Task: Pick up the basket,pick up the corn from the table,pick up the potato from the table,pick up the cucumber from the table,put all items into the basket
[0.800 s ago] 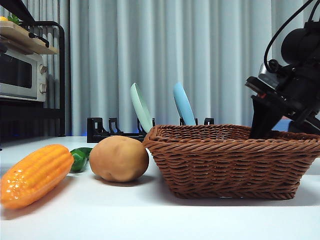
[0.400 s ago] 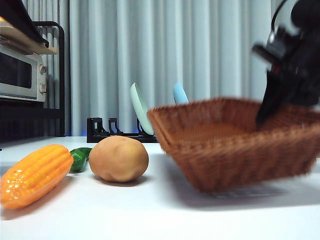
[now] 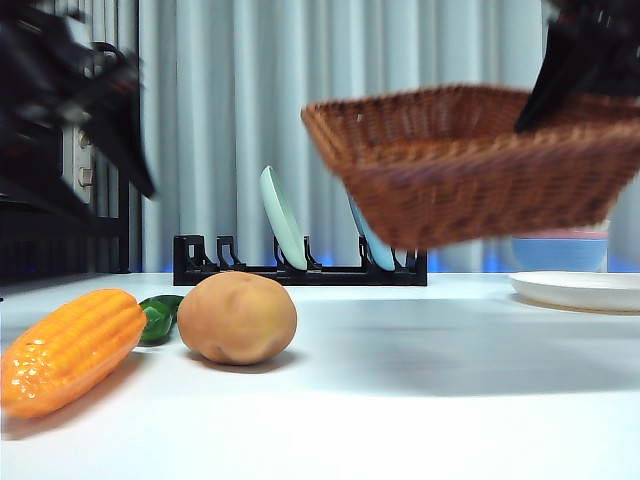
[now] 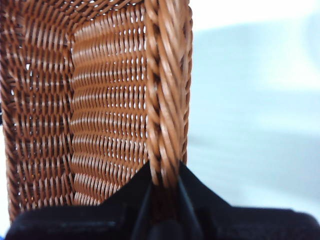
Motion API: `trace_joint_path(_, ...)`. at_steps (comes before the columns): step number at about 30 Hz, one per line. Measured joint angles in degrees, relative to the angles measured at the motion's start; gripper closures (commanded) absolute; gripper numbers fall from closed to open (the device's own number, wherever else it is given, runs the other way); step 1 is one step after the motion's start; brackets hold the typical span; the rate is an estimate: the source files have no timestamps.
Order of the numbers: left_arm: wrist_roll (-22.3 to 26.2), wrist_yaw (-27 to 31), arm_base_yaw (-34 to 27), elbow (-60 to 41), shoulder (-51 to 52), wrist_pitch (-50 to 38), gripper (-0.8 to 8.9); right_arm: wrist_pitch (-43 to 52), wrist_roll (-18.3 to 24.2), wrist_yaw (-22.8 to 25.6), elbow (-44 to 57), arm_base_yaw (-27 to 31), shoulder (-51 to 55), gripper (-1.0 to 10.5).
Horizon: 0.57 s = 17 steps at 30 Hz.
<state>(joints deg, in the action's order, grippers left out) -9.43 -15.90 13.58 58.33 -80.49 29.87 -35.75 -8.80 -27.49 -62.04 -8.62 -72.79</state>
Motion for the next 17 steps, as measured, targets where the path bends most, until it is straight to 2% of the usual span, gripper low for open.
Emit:
trace_joint_path(4, 0.3, 5.2, 2.5, 6.5, -7.7, 3.6, 4.58, -0.7, 0.0, 0.0, -0.7, 0.0, 1.4, 9.6)
trace_joint_path(10, 0.4, 8.1, 4.3, 10.0, -17.4, 4.2, 4.58, -1.6, 0.0, 0.0, -0.7, 0.0, 2.8, 9.6)
trace_joint_path(15, 0.4, 8.4, 5.2, 10.0, -21.6, 2.5, 4.6, -1.6, 0.0, 0.0, -0.7, 0.0, 3.0, 9.6)
trace_joint_path(17, 0.5, 8.9, 5.4, 10.0, -22.1, 1.6, 5.08, -1.6, 0.0, 0.0, -0.7, 0.0, 3.0, 9.6)
